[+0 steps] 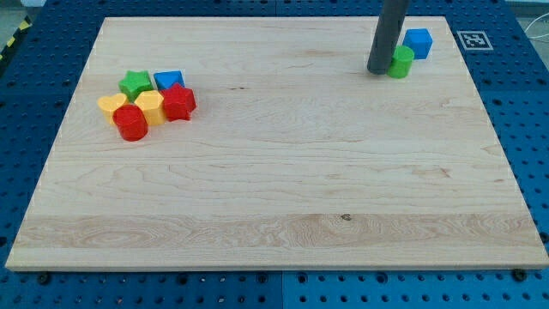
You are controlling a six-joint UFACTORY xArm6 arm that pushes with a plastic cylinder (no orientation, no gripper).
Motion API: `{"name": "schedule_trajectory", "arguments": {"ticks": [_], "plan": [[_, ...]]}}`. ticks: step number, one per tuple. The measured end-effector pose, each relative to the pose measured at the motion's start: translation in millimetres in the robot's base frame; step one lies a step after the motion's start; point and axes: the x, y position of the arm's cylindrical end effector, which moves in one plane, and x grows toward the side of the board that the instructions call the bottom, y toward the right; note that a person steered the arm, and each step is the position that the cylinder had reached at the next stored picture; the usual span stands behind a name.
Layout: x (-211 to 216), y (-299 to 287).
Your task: Slide the green star and red star right and down a bit
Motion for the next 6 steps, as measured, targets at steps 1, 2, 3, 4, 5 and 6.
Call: {"name": "schedule_trajectory", "arguments": {"ticks": [1,2,3,4,5,6], "plan": [[0.0,11.9],[0.0,24.6],[0.0,25.8],[1.3,-3.0],[1.5,-96.7],[1.5,-202.1]]}}
